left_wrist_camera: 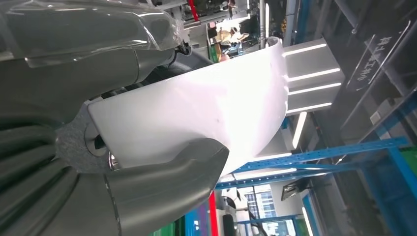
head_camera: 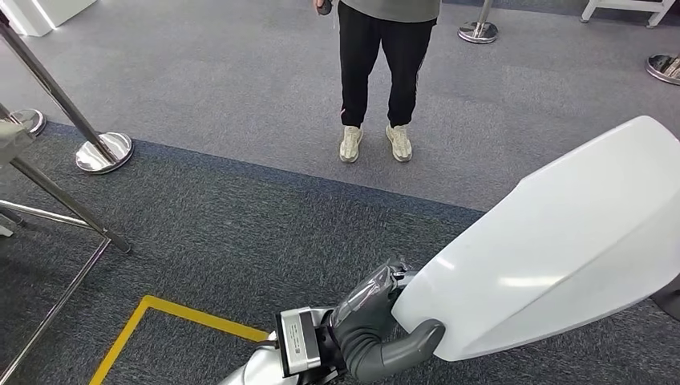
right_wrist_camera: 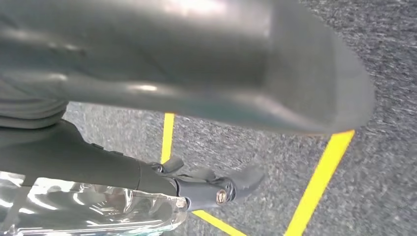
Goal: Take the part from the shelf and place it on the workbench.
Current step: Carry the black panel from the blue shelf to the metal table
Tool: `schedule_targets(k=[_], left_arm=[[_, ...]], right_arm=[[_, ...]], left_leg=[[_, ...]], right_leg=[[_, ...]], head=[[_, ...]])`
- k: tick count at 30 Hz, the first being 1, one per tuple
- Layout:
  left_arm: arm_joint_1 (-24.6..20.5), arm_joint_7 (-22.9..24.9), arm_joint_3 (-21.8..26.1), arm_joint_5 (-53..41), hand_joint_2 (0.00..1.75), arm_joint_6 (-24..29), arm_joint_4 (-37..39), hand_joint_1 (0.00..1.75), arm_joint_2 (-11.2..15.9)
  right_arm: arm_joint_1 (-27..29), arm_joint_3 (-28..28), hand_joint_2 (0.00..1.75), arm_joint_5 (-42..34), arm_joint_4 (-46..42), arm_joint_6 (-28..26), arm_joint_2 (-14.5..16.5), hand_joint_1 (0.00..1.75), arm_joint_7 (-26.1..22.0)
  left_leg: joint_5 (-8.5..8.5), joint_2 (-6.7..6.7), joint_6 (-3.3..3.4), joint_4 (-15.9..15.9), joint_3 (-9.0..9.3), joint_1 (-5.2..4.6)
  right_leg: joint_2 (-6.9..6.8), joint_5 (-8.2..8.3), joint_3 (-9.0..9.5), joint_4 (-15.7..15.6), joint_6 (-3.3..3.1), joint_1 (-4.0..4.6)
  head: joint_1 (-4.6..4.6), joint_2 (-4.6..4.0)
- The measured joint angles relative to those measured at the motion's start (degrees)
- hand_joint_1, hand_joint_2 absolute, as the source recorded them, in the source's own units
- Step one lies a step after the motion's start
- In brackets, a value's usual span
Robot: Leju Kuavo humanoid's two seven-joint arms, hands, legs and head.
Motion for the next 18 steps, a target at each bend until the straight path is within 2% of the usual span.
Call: schedule_targets(k=[1,3,4,5,6,7,8,10,11,12,14,15,16,17,18], left_arm=[[0.0,0.0,0.0,0.0,1.75,0.0,0.0,1.75,0.0],[-0.1,0.0,0.0,0.0,1.75,0.0,0.0,1.75,0.0],[-0.1,0.0,0.0,0.0,1.75,-0.1,0.0,1.75,0.0],[0.0,0.0,0.0,0.0,1.75,-0.1,0.1,1.75,0.1],[0.0,0.0,0.0,0.0,1.75,-0.1,0.2,1.75,0.1],[0.0,0.0,0.0,0.0,1.75,-0.1,0.2,1.75,0.2],[0.0,0.0,0.0,0.0,1.75,-0.1,0.3,1.75,0.2],[-0.1,0.0,0.0,0.0,1.75,-0.2,0.3,1.75,0.1],[-0.2,0.0,0.0,0.0,1.75,-0.3,0.3,1.75,0.0],[-0.2,0.0,0.0,0.0,1.75,-0.4,0.3,1.75,0.0],[-0.3,0.0,0.0,0.0,1.75,-0.7,0.4,1.75,-0.1],[-0.3,-0.1,0.0,0.0,1.75,-0.7,0.4,1.75,-0.1],[-0.3,-0.1,0.1,0.0,1.75,-0.8,0.4,1.75,-0.2],[-0.4,-0.1,0.1,0.0,1.75,-0.8,0.5,1.75,-0.4],[-0.4,-0.1,0.1,0.0,1.75,-0.8,0.5,1.75,-0.5]], right_arm=[[-0.1,-0.1,0.0,0.1,0.0,0.0,0.0,0.0,0.0],[0.0,-0.2,0.0,0.1,0.0,0.0,-0.1,0.0,0.0],[0.1,-0.2,0.0,0.2,0.0,0.0,-0.1,0.0,0.0],[0.2,-0.3,0.0,0.2,0.0,0.0,-0.1,0.0,0.0],[0.2,-0.3,0.0,0.2,0.0,0.0,-0.1,0.0,0.0],[0.2,-0.3,0.0,0.2,0.0,0.0,-0.1,0.0,0.0],[0.1,-0.3,0.0,0.2,0.0,0.0,-0.1,0.0,0.0],[0.0,-0.3,0.0,0.2,0.0,0.0,0.0,0.0,0.0],[0.0,-0.3,0.0,0.2,0.0,0.0,0.1,0.0,0.0],[0.0,-0.3,0.0,0.1,0.0,0.0,0.1,0.0,0.0],[0.0,-0.4,0.0,0.1,0.0,-0.1,0.2,0.0,0.1],[-0.1,-0.4,0.0,0.0,0.0,-0.1,0.3,0.0,0.1],[-0.2,-0.4,0.0,0.0,0.0,-0.1,0.3,0.0,0.2],[-0.2,-0.4,0.0,0.0,0.0,-0.1,0.3,0.0,0.2],[-0.2,-0.4,0.0,0.0,0.0,-0.2,0.3,0.0,0.2]], left_leg=[[-0.88,1.55,-0.22,1.5,-0.85,-0.11],[-4.04,5.61,-0.54,7.9,-4.22,-0.26],[-5.66,6.72,-0.64,12.0,-6.39,-0.2],[-6.57,7.18,-0.66,15.0,-8.09,-0.14],[-6.45,7.33,-0.64,16.1,-8.83,-0.1],[-5.3,7.46,-0.56,15.0,-8.32,-0.09],[-3.39,7.95,-0.37,11.6,-6.54,-0.16],[-0.32,10.85,0.28,3.4,-2.04,-0.72],[0.29,12.02,0.63,0.8,-0.63,-1.07],[0.29,12.64,0.94,-0.4,-0.06,-1.38],[0.26,11.33,1.49,-0.8,0.15,-1.5],[0.41,10.62,1.77,-1.0,0.46,-1.36],[0.61,9.92,2.06,-1.3,0.81,-1.13],[0.78,9.24,2.36,-1.5,1.14,-0.88],[0.81,8.51,2.54,-1.5,1.18,-0.78]], right_leg=[[-0.73,0.04,0.13,-0.1,-0.38,-0.03],[-2.32,-0.06,0.28,-0.3,-0.9,0.12],[-3.2,-0.13,0.28,-0.3,-1.02,0.24],[-4.1,-0.2,0.27,-0.3,-1.07,0.33],[-4.95,-0.27,0.29,-0.3,-1.09,0.39],[-5.73,-0.35,0.37,-0.3,-1.07,0.43],[-6.42,-0.45,0.53,-0.3,-0.99,0.46],[-7.55,-0.77,0.97,-0.3,-0.66,0.61],[-8.08,-0.95,1.16,-0.3,-0.4,0.69],[-8.63,-1.11,1.36,-0.3,-0.11,0.74],[-9.81,-1.39,1.9,-0.7,0.53,0.72],[-9.51,-1.7,2.12,-0.5,0.85,0.63],[-8.43,-2.43,1.9,0.4,1.11,0.58],[-6.86,-3.71,0.98,2.6,1.31,0.55],[-5.09,-5.43,-0.75,6.2,1.45,0.52]], head=[[-0.34,-0.01],[-1.03,-0.01],[-1.28,-0.01],[-1.33,-0.01],[-1.39,-0.01],[-1.46,-0.01],[-1.53,-0.01],[-1.74,-0.01],[-1.79,-0.01],[-1.8,-0.01],[-1.83,0.0],[-1.79,0.0],[-1.69,0.0],[-1.45,0.0],[-1.09,-0.01]])
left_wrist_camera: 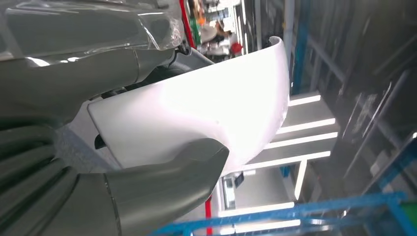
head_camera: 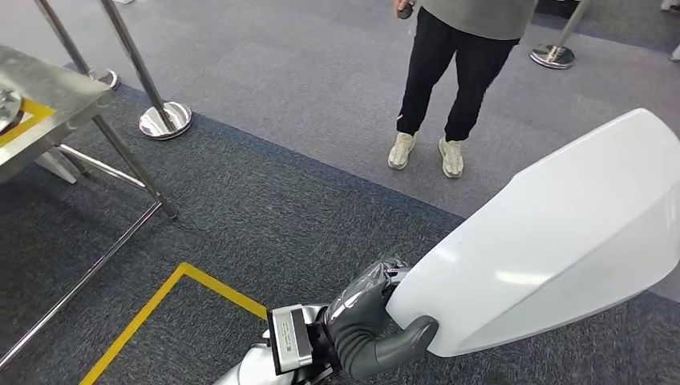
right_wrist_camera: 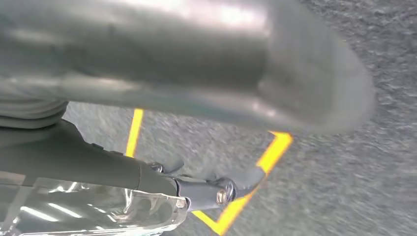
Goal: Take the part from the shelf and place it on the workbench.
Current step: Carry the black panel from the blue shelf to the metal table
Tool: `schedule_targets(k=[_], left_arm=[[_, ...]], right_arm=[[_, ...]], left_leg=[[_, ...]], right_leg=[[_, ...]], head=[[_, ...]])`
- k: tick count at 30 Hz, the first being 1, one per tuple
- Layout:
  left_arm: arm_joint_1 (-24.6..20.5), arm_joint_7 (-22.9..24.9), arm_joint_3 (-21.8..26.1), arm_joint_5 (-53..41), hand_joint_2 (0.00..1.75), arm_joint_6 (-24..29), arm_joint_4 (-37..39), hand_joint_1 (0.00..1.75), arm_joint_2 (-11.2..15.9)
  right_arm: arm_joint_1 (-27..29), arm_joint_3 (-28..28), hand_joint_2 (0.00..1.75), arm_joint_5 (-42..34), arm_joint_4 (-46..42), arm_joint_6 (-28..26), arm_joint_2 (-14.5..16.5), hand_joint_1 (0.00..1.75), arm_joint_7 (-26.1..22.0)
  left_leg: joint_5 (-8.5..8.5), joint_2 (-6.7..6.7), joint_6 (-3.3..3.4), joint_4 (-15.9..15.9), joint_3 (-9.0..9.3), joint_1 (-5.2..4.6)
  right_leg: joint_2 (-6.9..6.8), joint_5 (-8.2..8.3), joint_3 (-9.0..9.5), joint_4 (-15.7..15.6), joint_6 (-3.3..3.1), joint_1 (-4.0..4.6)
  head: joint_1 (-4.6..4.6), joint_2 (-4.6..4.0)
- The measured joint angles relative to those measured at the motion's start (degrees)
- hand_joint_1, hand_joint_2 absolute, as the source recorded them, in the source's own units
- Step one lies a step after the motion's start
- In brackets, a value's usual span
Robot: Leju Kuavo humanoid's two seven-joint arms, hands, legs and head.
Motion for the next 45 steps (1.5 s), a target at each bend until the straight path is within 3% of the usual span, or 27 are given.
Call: schedule_targets(k=[2,3,4,5,7,9,11,12,14,16,17,19,20,22,24,25,27,29,32,33,34,36,38,40,42,43,45], left_arm=[[0.0,0.0,0.0,0.0,1.75,0.0,0.2,1.75,-0.1],[0.0,0.0,0.0,0.0,1.75,0.0,0.3,1.75,-0.1],[0.0,0.0,0.0,0.0,1.75,0.0,0.5,1.75,-0.1],[0.0,0.0,0.0,0.0,1.75,-0.1,0.6,1.75,-0.1],[0.0,0.0,0.0,0.0,1.75,-0.1,0.7,1.75,-0.1],[-0.1,0.0,0.0,0.0,1.75,-0.2,0.9,1.75,-0.1],[-0.1,0.0,0.0,0.0,1.75,-0.2,0.9,1.75,-0.1],[-0.1,0.0,0.0,0.0,1.75,-0.3,1.0,1.75,-0.1],[-0.3,0.0,0.0,0.0,1.75,-0.3,1.0,1.75,-0.1],[-0.5,0.0,0.0,0.0,1.75,-0.3,1.0,1.75,-0.1],[-0.5,0.0,-0.1,0.0,1.75,-0.2,1.1,1.75,0.0],[-0.5,0.0,-0.1,0.0,1.75,-0.2,1.3,1.75,0.1],[-0.5,0.0,-0.1,0.0,1.75,-0.1,1.4,1.75,0.2],[-0.6,0.0,-0.1,0.0,1.75,-0.1,1.4,1.75,0.2],[-0.6,0.0,-0.1,0.0,1.75,0.0,1.4,1.75,0.1],[-0.6,0.0,-0.1,0.0,1.75,0.0,1.4,1.75,0.1],[-0.6,0.0,0.0,0.0,1.75,0.1,1.4,1.75,0.0],[-0.6,0.1,0.0,-0.1,1.75,0.1,1.4,1.75,-0.1],[-0.6,0.3,0.0,-0.3,1.75,0.1,1.4,1.75,-0.4],[-0.5,0.4,0.0,-0.3,1.75,0.1,1.5,1.75,-0.4],[-0.5,0.5,0.0,-0.4,1.75,0.1,1.5,1.75,-0.4],[-0.5,0.5,0.0,-0.5,1.75,0.1,1.6,1.75,-0.4],[-0.5,0.6,0.0,-0.5,1.75,0.1,1.6,1.75,-0.4],[-0.5,0.7,0.0,-0.6,1.75,0.1,1.7,1.75,-0.4],[-0.5,0.8,0.1,-0.6,1.75,0.1,1.8,1.75,-0.4],[-0.6,0.8,0.2,-0.6,1.75,0.1,1.8,1.75,-0.4],[-0.6,0.8,0.2,-0.6,1.75,0.1,1.9,1.75,-0.4]], right_arm=[[0.3,-0.1,0.0,-0.1,0.0,0.0,-0.1,0.0,0.1],[0.4,-0.2,0.0,-0.1,0.0,0.0,-0.2,0.0,0.2],[0.4,-0.3,0.0,-0.1,0.0,0.0,-0.2,0.0,0.2],[0.4,-0.3,0.0,-0.1,0.0,0.0,-0.2,0.0,0.2],[0.4,-0.3,0.0,-0.1,0.0,0.0,-0.2,0.0,0.2],[0.4,-0.3,0.0,-0.2,0.0,-0.1,-0.2,0.0,0.2],[0.3,-0.4,0.0,-0.2,0.0,-0.1,-0.1,0.0,0.2],[0.2,-0.4,0.0,-0.2,0.0,-0.1,-0.1,0.0,0.2],[0.1,-0.5,0.0,-0.2,0.0,-0.1,0.0,0.0,0.1],[0.2,-0.6,0.0,0.0,0.0,-0.1,0.0,0.0,0.1],[0.3,-0.6,0.0,0.1,0.0,-0.1,0.0,0.0,0.1],[0.3,-0.6,0.0,0.4,0.0,0.0,0.0,0.0,0.1],[0.2,-0.6,0.0,0.5,0.0,0.0,0.0,0.0,0.1],[0.1,-0.6,0.0,0.6,0.0,0.0,0.0,0.0,0.1],[0.1,-0.6,0.0,0.6,0.0,0.1,0.1,0.0,0.0],[0.0,-0.6,0.0,0.6,0.0,0.1,0.0,0.0,0.0],[-0.1,-0.6,0.0,0.6,0.0,0.1,0.1,0.0,0.0],[-0.2,-0.6,0.0,0.6,0.0,0.1,0.2,0.0,-0.1],[0.0,-0.6,0.0,0.6,0.0,0.2,0.1,0.0,-0.2],[0.1,-0.6,0.0,0.6,0.0,0.2,0.0,0.0,-0.2],[0.2,-0.6,0.0,0.6,0.0,0.2,0.0,0.0,-0.2],[0.3,-0.6,0.0,0.6,-0.1,0.2,-0.1,0.0,-0.2],[0.2,-0.6,0.0,0.7,-0.1,0.3,-0.1,0.0,-0.2],[0.2,-0.6,0.0,0.7,0.0,0.3,0.0,0.0,-0.2],[0.2,-0.6,0.0,0.8,0.0,0.4,0.1,0.0,-0.2],[0.1,-0.6,0.0,0.8,-0.1,0.4,0.1,0.0,-0.3],[0.0,-0.6,0.0,0.8,-0.1,0.4,0.2,0.0,-0.3]], left_leg=[[-0.04,-1.76,0.25,0.0,0.04,0.05],[-0.08,-2.71,0.25,0.0,0.09,0.07],[-0.13,-3.62,0.19,0.1,0.18,0.12],[-0.25,-4.51,0.06,0.2,0.34,0.2],[-0.7,-6.07,-0.42,0.6,0.43,0.33],[-0.98,-7.39,-1.02,1.0,-0.01,0.46],[-0.89,-8.59,-1.64,0.9,-0.39,0.66],[-1.0,-8.57,-1.95,0.9,-0.51,0.68],[-2.67,-6.08,-2.49,3.5,-1.84,0.53],[-6.02,-2.53,-2.87,10.7,-5.51,0.53],[-7.35,-1.71,-3.02,14.4,-7.6,0.63],[-6.99,-1.17,-3.17,16.9,-9.28,0.84],[-5.26,-0.87,-3.15,14.6,-8.23,0.91],[-1.51,1.16,-2.86,6.2,-3.89,0.7],[-0.19,2.81,-2.32,1.2,-1.14,0.25],[-0.4,2.85,-2.05,0.7,-0.88,0.02],[-0.23,1.5,-1.45,0.5,-0.74,0.17],[0.03,0.31,-0.8,0.1,-0.37,0.58],[0.06,-1.73,-0.35,0.0,-0.17,0.79],[0.04,-2.55,-0.33,0.1,-0.14,0.79],[0.01,-3.4,-0.35,0.1,-0.07,0.81],[-0.2,-5.12,-0.62,0.3,0.13,0.96],[-0.61,-6.65,-1.2,0.9,-0.03,1.06],[-0.7,-7.88,-1.84,1.2,-0.53,1.1],[-0.53,-8.87,-2.37,1.0,-0.83,1.26],[-0.78,-8.19,-2.62,1.3,-1.06,1.21],[-2.82,-4.93,-3.0,4.9,-2.9,1.05]], right_leg=[[1.58,-2.82,-4.46,8.1,0.15,0.05],[1.75,-2.86,-5.95,10.2,0.16,0.05],[1.83,-1.62,-6.28,9.7,0.1,0.02],[2.1,0.65,-5.43,6.8,0.03,-0.02],[4.43,5.15,-2.29,-1.7,0.02,-0.32],[6.59,6.5,-0.45,-6.1,-0.08,-0.49],[6.21,6.17,-0.12,-6.4,-0.56,-0.38],[5.58,6.19,0.06,-6.6,-0.9,-0.38],[4.11,6.19,0.57,-7.1,-1.63,-0.5],[2.47,6.0,0.85,-7.2,-2.12,-0.41],[1.62,5.89,0.89,-7.2,-2.21,-0.35],[0.03,5.69,1.05,-7.2,-2.21,-0.33],[-0.66,5.55,1.25,-7.2,-2.13,-0.33],[-1.78,5.16,1.83,-7.2,-1.77,-0.24],[-2.73,4.76,2.26,-7.2,-1.22,0.0],[-3.22,4.63,2.43,-7.2,-0.92,0.09],[-3.94,4.35,2.84,-7.4,-0.33,-0.01],[-2.24,2.81,2.16,-5.3,0.07,-0.13],[1.18,-2.04,-3.45,5.9,0.23,-0.04],[1.48,-2.7,-5.2,8.8,0.24,-0.02],[1.62,-2.14,-5.97,9.6,0.17,-0.01],[2.25,2.1,-4.21,4.0,0.06,-0.17],[4.9,5.32,-1.07,-3.5,0.18,-0.61],[6.72,5.54,0.11,-6.1,0.0,-0.75],[5.79,5.6,0.3,-6.2,-0.71,-0.64],[5.17,5.62,0.45,-6.3,-1.13,-0.65],[3.73,5.57,0.74,-6.5,-1.87,-0.68]], head=[[0.64,0.0],[0.86,0.0],[1.0,0.0],[1.1,0.0],[1.35,0.0],[1.51,0.0],[1.44,0.0],[1.38,0.0],[0.73,0.0],[0.08,0.0],[-0.03,0.0],[-0.12,0.0],[-0.21,0.0],[-0.51,0.0],[-0.66,0.0],[-0.63,0.0],[-0.57,0.0],[-0.26,0.0],[0.96,0.0],[1.25,0.0],[1.44,0.0],[1.72,0.0],[2.04,0.0],[2.18,0.01],[1.99,0.01],[1.77,0.02],[1.0,0.01]])
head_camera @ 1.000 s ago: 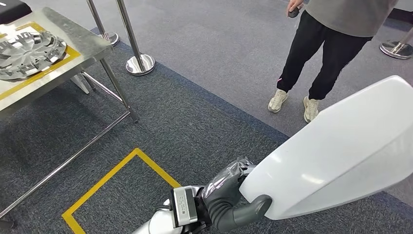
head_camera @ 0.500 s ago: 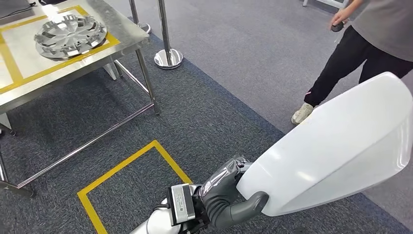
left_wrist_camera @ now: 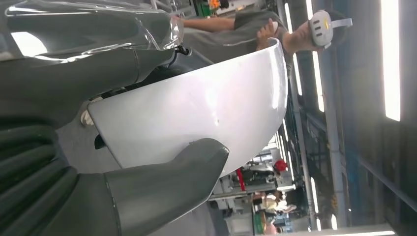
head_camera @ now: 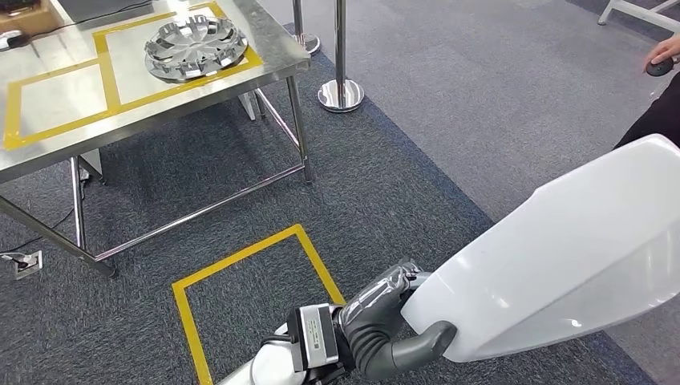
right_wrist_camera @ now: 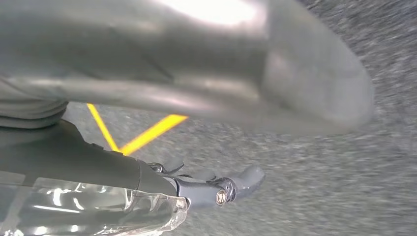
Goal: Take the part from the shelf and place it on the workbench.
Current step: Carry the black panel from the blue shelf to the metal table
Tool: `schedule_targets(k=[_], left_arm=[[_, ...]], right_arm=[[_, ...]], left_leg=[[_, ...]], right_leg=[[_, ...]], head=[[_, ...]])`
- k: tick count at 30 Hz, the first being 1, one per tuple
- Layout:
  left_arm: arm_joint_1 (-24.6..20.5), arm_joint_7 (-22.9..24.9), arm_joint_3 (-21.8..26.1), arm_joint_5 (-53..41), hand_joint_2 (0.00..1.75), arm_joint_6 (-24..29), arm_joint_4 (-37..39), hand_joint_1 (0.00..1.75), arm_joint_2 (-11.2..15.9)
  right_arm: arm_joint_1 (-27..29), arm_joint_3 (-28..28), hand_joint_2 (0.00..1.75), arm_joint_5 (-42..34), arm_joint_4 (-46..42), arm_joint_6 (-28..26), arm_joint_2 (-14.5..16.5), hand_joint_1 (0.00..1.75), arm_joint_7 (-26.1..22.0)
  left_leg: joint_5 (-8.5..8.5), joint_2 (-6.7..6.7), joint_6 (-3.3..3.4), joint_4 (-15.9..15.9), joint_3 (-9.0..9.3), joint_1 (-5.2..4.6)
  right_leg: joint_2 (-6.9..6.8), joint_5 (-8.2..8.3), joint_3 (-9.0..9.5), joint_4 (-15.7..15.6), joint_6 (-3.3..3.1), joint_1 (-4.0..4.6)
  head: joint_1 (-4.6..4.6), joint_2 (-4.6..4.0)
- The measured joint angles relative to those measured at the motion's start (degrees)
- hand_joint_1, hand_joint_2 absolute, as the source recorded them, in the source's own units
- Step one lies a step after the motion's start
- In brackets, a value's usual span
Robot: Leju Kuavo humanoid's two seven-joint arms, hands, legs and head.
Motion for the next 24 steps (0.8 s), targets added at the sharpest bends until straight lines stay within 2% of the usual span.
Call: schedule_targets(k=[1,2,3,4,5,6,7,8,9,10,12,13,14,15,16,17,18,19,20,21,22,23,24], left_arm=[[0.0,0.0,0.0,0.0,1.75,0.0,0.0,1.75,0.0],[0.0,0.0,0.0,0.0,1.75,0.0,0.1,1.75,0.0],[0.0,0.0,0.0,0.0,1.75,0.0,0.2,1.75,0.0],[0.0,0.0,0.0,0.0,1.75,0.0,0.4,1.75,0.0],[0.0,0.1,0.0,0.0,1.75,0.0,0.4,1.75,0.0],[0.0,0.1,0.0,0.0,1.75,0.0,0.5,1.75,0.0],[0.0,0.1,0.0,0.0,1.75,0.0,0.5,1.75,0.0],[-0.1,0.1,0.0,0.0,1.75,0.0,0.5,1.75,0.0],[-0.2,0.1,0.0,0.0,1.75,0.0,0.5,1.75,-0.1],[-0.3,0.1,0.0,0.0,1.75,0.0,0.5,1.75,-0.1],[-0.3,0.1,0.1,0.0,1.75,0.0,0.5,1.75,-0.2],[-0.3,0.1,0.1,-0.1,1.75,0.0,0.5,1.75,-0.2],[-0.4,0.2,0.1,-0.1,1.75,0.0,0.5,1.75,-0.3],[-0.4,0.2,0.1,-0.2,1.75,0.0,0.6,1.75,-0.4],[-0.5,0.2,0.1,-0.2,1.75,0.0,0.7,1.75,-0.5],[-0.6,0.2,0.1,-0.2,1.75,0.0,0.8,1.75,-0.7],[-0.6,0.2,0.1,-0.2,1.75,0.0,1.0,1.75,-0.7],[-0.6,0.3,0.1,-0.2,1.75,-0.1,1.1,1.75,-0.7],[-0.6,0.3,0.1,-0.2,1.75,-0.1,1.3,1.75,-0.7],[-0.6,0.3,0.1,-0.2,1.75,-0.1,1.4,1.75,-0.7],[-0.6,0.3,0.1,-0.2,1.75,-0.1,1.4,1.75,-0.7],[-0.6,0.3,0.1,-0.2,1.75,-0.1,1.5,1.75,-0.8],[-0.7,0.4,0.2,-0.2,1.75,-0.1,1.5,1.75,-0.9]], right_arm=[[0.1,0.0,0.0,0.0,0.0,0.0,0.0,0.0,0.0],[0.2,0.0,0.0,0.0,0.0,0.0,0.0,0.0,0.0],[0.3,-0.1,0.0,0.0,0.0,0.0,0.0,0.0,0.0],[0.3,-0.1,0.0,0.0,0.0,0.0,-0.1,0.0,0.0],[0.2,-0.1,0.0,0.0,0.0,0.0,-0.1,0.0,0.0],[0.1,-0.1,0.0,0.0,0.0,0.0,0.0,0.0,0.0],[0.0,-0.1,0.0,0.1,0.0,0.0,0.0,0.0,0.0],[0.0,-0.1,0.0,0.1,0.0,0.0,0.1,0.0,0.0],[0.0,-0.1,0.0,0.1,0.0,0.0,0.1,0.0,0.0],[0.0,-0.1,0.0,0.1,0.0,0.0,0.1,0.0,0.0],[-0.1,-0.1,0.0,0.1,0.0,0.0,0.2,0.0,0.0],[-0.2,-0.1,0.0,0.1,0.0,0.0,0.3,0.0,0.0],[-0.3,-0.1,0.0,0.1,0.0,0.0,0.3,0.0,0.0],[-0.3,-0.1,0.0,0.1,0.0,0.0,0.3,0.0,0.0],[-0.2,-0.2,0.0,0.1,0.0,0.0,0.3,0.0,0.0],[-0.1,-0.3,0.0,0.1,0.0,0.0,0.2,0.0,0.0],[0.0,-0.4,0.0,0.1,0.0,0.0,0.1,0.0,0.0],[0.1,-0.5,0.0,0.1,0.0,0.0,0.0,0.0,0.0],[0.2,-0.6,0.0,0.1,0.0,0.0,0.0,0.0,0.0],[0.2,-0.6,0.0,0.1,0.0,0.0,0.0,0.0,0.0],[0.2,-0.6,0.0,0.2,0.0,0.0,-0.1,0.0,0.0],[0.2,-0.6,0.0,0.2,0.0,0.0,0.0,0.0,0.0],[0.1,-0.6,0.0,0.3,0.0,-0.1,0.0,0.0,0.0]], left_leg=[[-1.71,1.95,-0.15,3.6,-1.85,-0.09],[-3.36,3.02,-0.24,7.7,-3.99,-0.06],[-4.39,3.53,-0.27,11.0,-5.81,-0.04],[-4.39,3.74,-0.23,12.5,-6.73,-0.04],[-3.34,3.86,-0.1,11.7,-6.39,-0.07],[-1.49,4.23,0.18,8.6,-4.79,-0.17],[0.42,5.19,0.63,4.3,-2.49,-0.39],[1.61,6.42,1.05,0.4,-0.39,-0.76],[2.24,7.39,1.41,-2.4,1.1,-1.12],[2.26,7.9,1.67,-3.7,1.76,-1.43],[2.2,6.95,2.06,-4.2,1.97,-1.57],[2.4,6.32,2.29,-4.6,2.25,-1.4],[2.63,5.74,2.57,-4.9,2.58,-1.15],[2.87,5.14,2.8,-5.2,2.92,-0.87],[2.96,4.52,2.91,-5.3,3.0,-0.7],[2.98,3.82,3.01,-5.3,3.01,-0.62],[2.96,3.04,3.02,-5.2,3.02,-0.6],[2.93,2.22,3.01,-5.2,3.04,-0.57],[2.87,1.37,2.92,-5.2,3.1,-0.49],[2.75,0.5,2.74,-5.0,3.19,-0.36],[2.54,-0.34,2.45,-4.8,3.2,-0.21],[2.28,-1.1,2.08,-4.3,3.07,-0.17],[2.09,-1.82,1.73,-3.9,2.78,-0.15]], right_leg=[[-0.76,-0.09,0.07,0.0,-0.25,0.16],[-1.62,-0.16,0.08,0.0,-0.42,0.31],[-2.5,-0.22,0.08,0.0,-0.5,0.44],[-3.34,-0.28,0.11,0.0,-0.56,0.56],[-4.1,-0.35,0.18,0.0,-0.59,0.68],[-4.78,-0.43,0.33,0.0,-0.59,0.79],[-5.38,-0.54,0.53,0.0,-0.56,0.89],[-5.95,-0.69,0.69,0.0,-0.4,1.07],[-6.49,-0.83,0.82,0.0,-0.21,1.19],[-7.05,-0.96,0.95,-0.1,0.04,1.26],[-8.14,-1.1,1.39,-0.4,0.6,1.28],[-7.88,-1.31,1.58,-0.4,0.9,1.21],[-6.83,-1.96,1.39,0.5,1.16,1.14],[-5.37,-3.16,0.58,2.5,1.4,1.07],[-3.74,-4.82,-0.96,5.8,1.61,0.98],[-2.71,-6.58,-2.96,9.9,1.8,0.95],[-2.31,-7.8,-4.95,13.6,1.97,0.92],[-2.18,-8.07,-6.35,15.7,2.08,0.89],[-2.11,-7.05,-6.64,15.5,2.14,0.82],[-1.9,-5.0,-5.78,12.8,2.21,0.7],[-1.16,-2.62,-4.17,8.6,2.37,0.45],[0.17,-0.98,-2.52,4.7,2.55,0.18],[1.29,-0.07,-1.32,1.9,2.51,-0.05]], head=[[-0.39,-0.01],[-0.67,-0.01],[-0.76,-0.01],[-0.81,-0.01],[-0.88,-0.01],[-0.94,-0.01],[-1.02,-0.01],[-1.06,-0.01],[-1.09,-0.01],[-1.08,-0.01],[-1.1,-0.01],[-1.1,-0.01],[-1.05,-0.01],[-0.86,-0.01],[-0.54,-0.01],[-0.19,-0.01],[0.13,-0.01],[0.33,-0.01],[0.44,-0.01],[0.49,-0.01],[0.57,-0.01],[0.77,-0.01],[0.96,-0.01]])
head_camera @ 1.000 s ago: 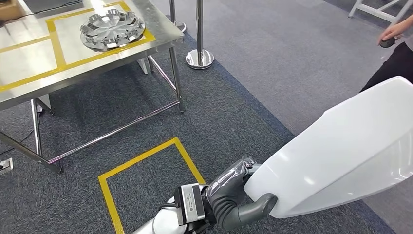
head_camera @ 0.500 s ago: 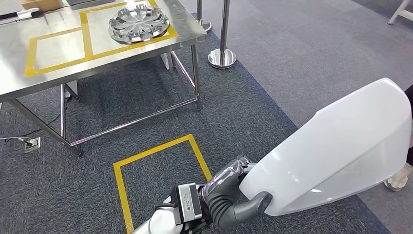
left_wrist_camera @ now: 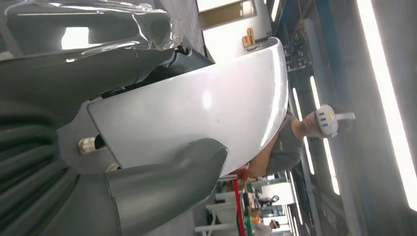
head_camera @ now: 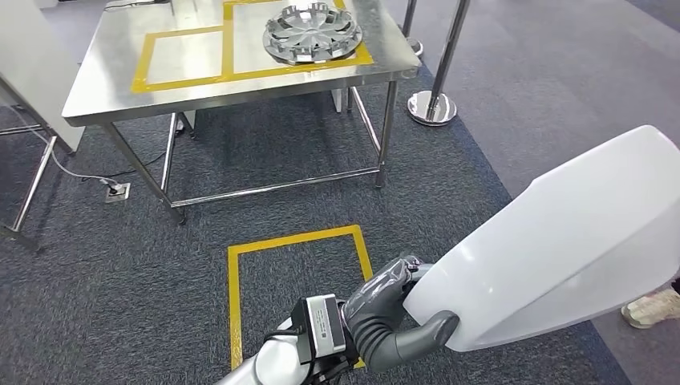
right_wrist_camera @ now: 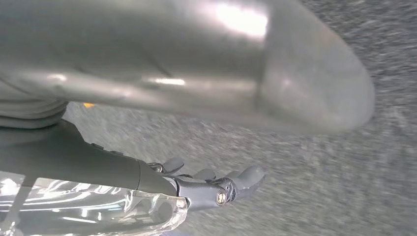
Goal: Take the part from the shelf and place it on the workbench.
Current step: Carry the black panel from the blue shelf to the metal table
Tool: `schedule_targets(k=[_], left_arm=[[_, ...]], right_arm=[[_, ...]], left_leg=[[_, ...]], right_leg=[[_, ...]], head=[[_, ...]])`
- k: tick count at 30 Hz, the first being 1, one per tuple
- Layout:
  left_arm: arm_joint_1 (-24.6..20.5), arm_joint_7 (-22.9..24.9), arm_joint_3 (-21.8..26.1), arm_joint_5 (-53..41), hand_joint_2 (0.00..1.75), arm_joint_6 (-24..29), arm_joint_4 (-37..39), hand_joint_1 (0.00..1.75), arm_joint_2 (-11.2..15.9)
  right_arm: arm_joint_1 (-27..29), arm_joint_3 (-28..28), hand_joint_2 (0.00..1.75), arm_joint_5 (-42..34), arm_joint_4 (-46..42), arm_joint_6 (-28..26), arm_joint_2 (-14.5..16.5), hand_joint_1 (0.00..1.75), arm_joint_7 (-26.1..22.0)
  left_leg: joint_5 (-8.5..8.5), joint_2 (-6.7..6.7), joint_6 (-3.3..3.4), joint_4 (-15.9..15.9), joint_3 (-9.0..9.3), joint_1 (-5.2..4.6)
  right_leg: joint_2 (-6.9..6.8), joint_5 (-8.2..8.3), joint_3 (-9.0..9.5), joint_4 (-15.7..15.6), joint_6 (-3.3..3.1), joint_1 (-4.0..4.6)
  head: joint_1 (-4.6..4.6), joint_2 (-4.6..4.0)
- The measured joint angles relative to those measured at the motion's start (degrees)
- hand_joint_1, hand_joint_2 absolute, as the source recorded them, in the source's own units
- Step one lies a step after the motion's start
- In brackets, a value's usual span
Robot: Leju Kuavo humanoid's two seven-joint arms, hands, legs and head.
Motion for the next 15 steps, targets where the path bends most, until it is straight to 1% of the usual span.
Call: schedule_targets(k=[1,2,3,4,5,6,7,8,9,10,11,12,13,14,15], left_arm=[[0.0,0.0,0.0,0.0,1.75,0.0,0.1,1.75,0.0],[-0.1,0.1,0.0,0.0,1.75,0.0,0.2,1.75,0.0],[-0.1,0.1,0.0,0.1,1.75,0.0,0.3,1.75,0.0],[-0.1,0.1,0.0,0.1,1.75,0.0,0.3,1.75,0.1],[-0.1,0.1,0.0,0.1,1.75,0.0,0.4,1.75,0.1],[-0.2,0.1,0.0,0.1,1.75,0.0,0.4,1.75,0.1],[-0.2,0.1,0.0,0.2,1.75,0.0,0.4,1.75,0.1],[-0.2,0.2,0.0,0.2,1.75,0.0,0.4,1.75,0.1],[-0.2,0.2,0.0,0.2,1.75,-0.1,0.5,1.75,0.1],[-0.2,0.2,0.0,0.2,1.75,0.0,0.6,1.75,0.1],[-0.2,0.2,0.0,0.2,1.75,0.0,0.7,1.75,0.1],[-0.2,0.2,0.0,0.2,1.75,0.0,0.7,1.75,0.2],[-0.2,0.2,0.0,0.2,1.75,0.0,0.7,1.75,0.2],[-0.3,0.2,0.0,0.2,1.75,0.0,0.7,1.75,0.1],[-0.3,0.2,0.0,0.2,1.75,0.0,0.7,1.75,0.0]], right_arm=[[0.0,0.0,0.0,0.1,0.0,0.0,0.0,0.0,0.0],[0.0,0.0,0.0,0.1,0.0,0.0,0.1,0.0,0.0],[0.0,0.0,0.0,0.1,0.0,0.0,0.1,0.0,0.0],[-0.1,-0.1,0.0,0.1,0.0,0.0,0.2,0.0,0.0],[-0.2,-0.1,0.0,0.2,0.0,-0.1,0.2,0.0,0.0],[-0.2,-0.1,0.0,0.2,0.0,-0.1,0.2,0.0,0.0],[-0.1,-0.1,0.0,0.2,0.0,-0.1,0.2,0.0,0.0],[0.0,-0.2,0.0,0.3,0.0,-0.1,0.2,0.0,0.0],[0.0,-0.2,0.0,0.3,0.0,-0.1,0.2,0.0,0.0],[0.1,-0.2,0.0,0.3,0.0,-0.1,0.1,0.0,0.0],[0.1,-0.2,0.0,0.4,0.0,-0.1,0.1,0.0,0.0],[0.0,-0.2,0.0,0.4,0.0,-0.1,0.1,0.0,0.0],[-0.1,-0.2,0.0,0.5,0.0,-0.1,0.2,0.0,0.0],[-0.1,-0.2,0.0,0.6,0.0,-0.1,0.3,0.0,0.0],[-0.2,-0.2,0.0,0.6,0.0,-0.1,0.3,0.0,0.0]], left_leg=[[-0.08,-0.61,-0.29,0.2,-0.32,-0.02],[-0.01,-1.17,-0.53,0.3,-0.59,-0.01],[0.08,-1.71,-0.72,0.2,-0.76,0.08],[0.03,-1.33,-0.93,0.3,-0.89,0.08],[-0.4,-0.06,-1.17,0.9,-1.27,0.01],[-1.46,1.72,-1.38,2.9,-2.24,-0.05],[-3.0,3.72,-1.56,6.0,-3.83,-0.09],[-4.79,5.01,-1.7,10.0,-5.96,-0.06],[-6.25,5.52,-1.76,14.0,-8.15,0.02],[-6.81,5.65,-1.73,16.6,-9.68,0.05],[-6.32,5.69,-1.64,17.1,-10.14,0.05],[-4.81,5.85,-1.42,15.2,-9.26,-0.01],[-2.78,6.49,-0.99,11.3,-7.27,-0.2],[-1.23,7.95,-0.42,6.9,-4.96,-0.6],[-0.2,9.23,0.05,3.4,-2.99,-1.0]], right_leg=[[0.84,0.12,0.57,-1.3,-0.19,-0.11],[1.02,-0.16,0.72,-1.4,-0.59,-0.03],[0.45,-0.09,0.79,-1.4,-1.12,0.01],[-0.1,-0.07,0.89,-1.4,-1.53,0.05],[-0.65,-0.08,1.03,-1.5,-1.96,0.05],[-1.28,-0.13,1.18,-1.5,-2.34,0.03],[-1.97,-0.22,1.28,-1.6,-2.63,0.14],[-2.73,-0.33,1.33,-1.6,-2.85,0.25],[-3.58,-0.41,1.36,-1.6,-2.97,0.37],[-4.39,-0.49,1.39,-1.5,-3.05,0.47],[-5.15,-0.57,1.45,-1.5,-3.09,0.59],[-5.84,-0.67,1.58,-1.6,-3.11,0.73],[-6.46,-0.79,1.78,-1.6,-3.09,0.87],[-7.04,-0.95,2.02,-1.6,-3.0,1.01],[-7.55,-1.13,2.2,-1.6,-2.83,1.15]], head=[[0.06,0.0],[0.02,0.0],[-0.19,0.01],[-0.4,0.01],[-0.72,0.01],[-1.1,0.01],[-1.47,0.0],[-1.83,0.0],[-1.99,0.01],[-2.06,0.01],[-2.16,0.01],[-2.27,0.01],[-2.4,0.0],[-2.51,0.0],[-2.57,0.0]])
